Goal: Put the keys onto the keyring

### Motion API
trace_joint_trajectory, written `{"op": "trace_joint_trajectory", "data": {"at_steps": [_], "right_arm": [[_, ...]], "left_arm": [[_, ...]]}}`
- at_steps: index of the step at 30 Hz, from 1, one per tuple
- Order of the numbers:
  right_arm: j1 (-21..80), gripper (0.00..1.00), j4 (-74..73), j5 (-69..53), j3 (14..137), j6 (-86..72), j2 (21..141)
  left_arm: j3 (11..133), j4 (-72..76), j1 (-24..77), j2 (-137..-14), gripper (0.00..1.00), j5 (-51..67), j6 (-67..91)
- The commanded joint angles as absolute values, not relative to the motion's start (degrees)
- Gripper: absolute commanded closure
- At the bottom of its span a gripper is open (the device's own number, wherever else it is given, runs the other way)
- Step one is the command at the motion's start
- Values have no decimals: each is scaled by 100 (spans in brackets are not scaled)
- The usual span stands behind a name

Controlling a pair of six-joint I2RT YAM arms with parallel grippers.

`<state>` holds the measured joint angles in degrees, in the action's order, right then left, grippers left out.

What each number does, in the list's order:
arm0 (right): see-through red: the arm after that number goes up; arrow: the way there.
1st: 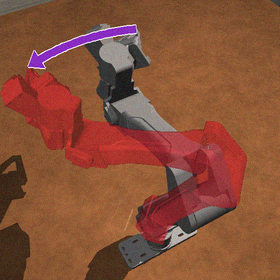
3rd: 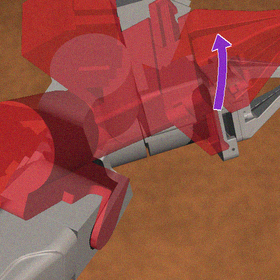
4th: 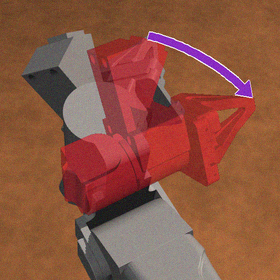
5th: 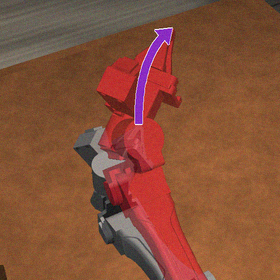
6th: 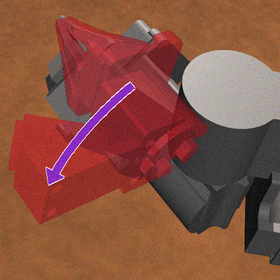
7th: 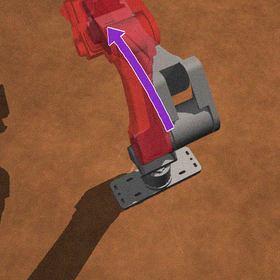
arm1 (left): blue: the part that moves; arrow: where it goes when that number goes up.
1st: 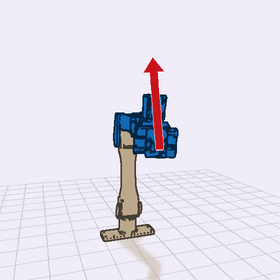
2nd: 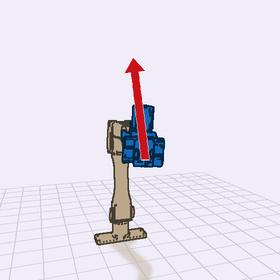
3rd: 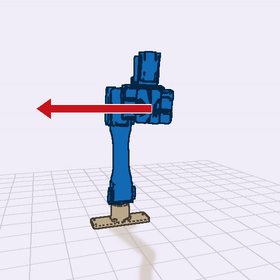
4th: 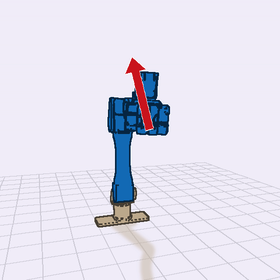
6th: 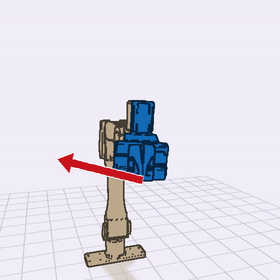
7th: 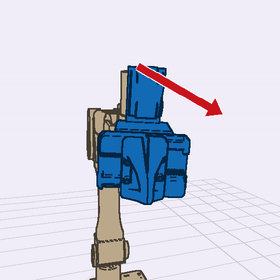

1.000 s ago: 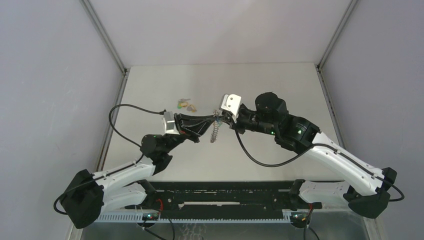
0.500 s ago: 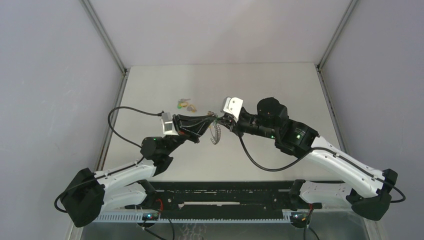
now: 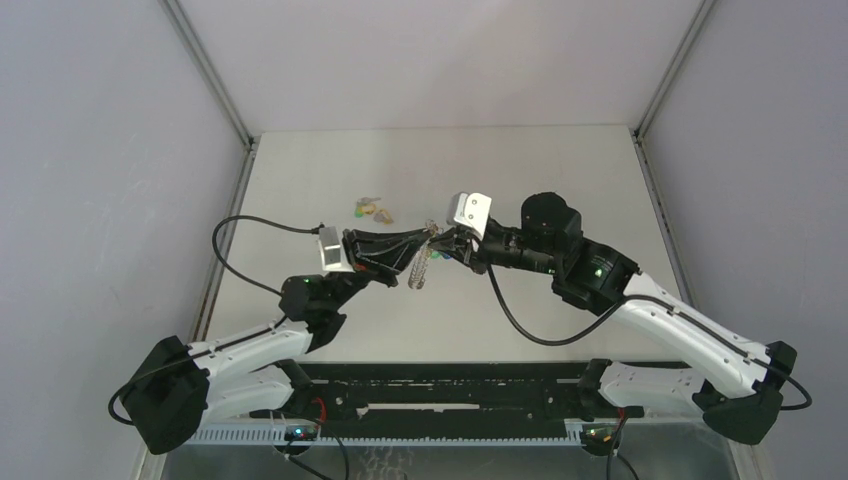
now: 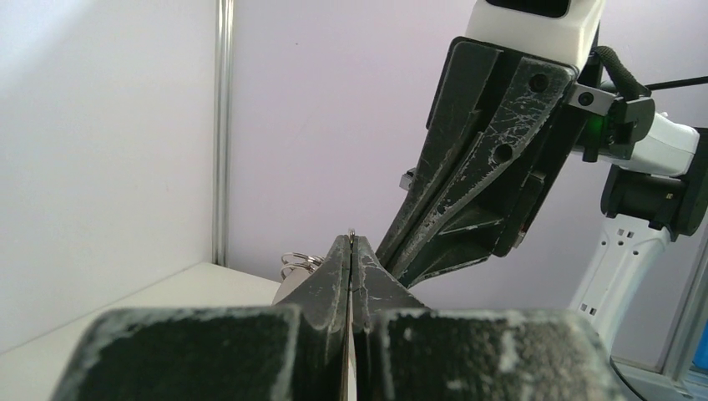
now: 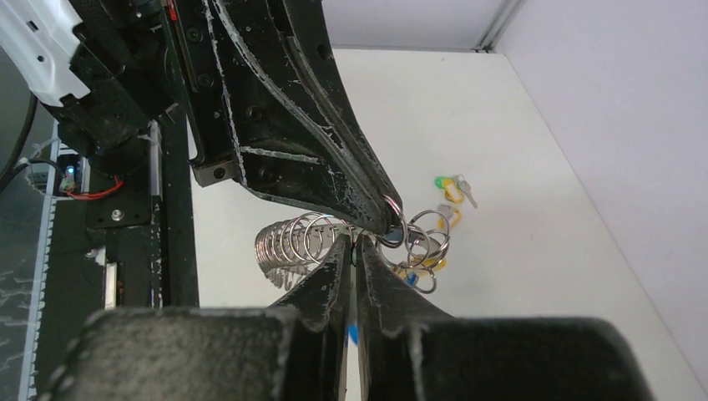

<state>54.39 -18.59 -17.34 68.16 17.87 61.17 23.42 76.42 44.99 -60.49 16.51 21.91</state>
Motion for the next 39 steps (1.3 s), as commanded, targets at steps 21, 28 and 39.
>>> {"op": "trace_joint_trajectory", "data": {"at_steps": [21,28,39], "right_arm": [[3622,75,-1436,-5071,6812,1414,5816],[3613,74,-1336,-5340,6812,1376,6038],[3612,78,-1430,-5732,6816,1379,6268]], "left_arm": [[2649,7999,4535,-6046,100,2606,2482],[2748,7999,4535,-6061,100,2774,2553],[2787,8027,4535,-6014,100,2786,2593]]}}
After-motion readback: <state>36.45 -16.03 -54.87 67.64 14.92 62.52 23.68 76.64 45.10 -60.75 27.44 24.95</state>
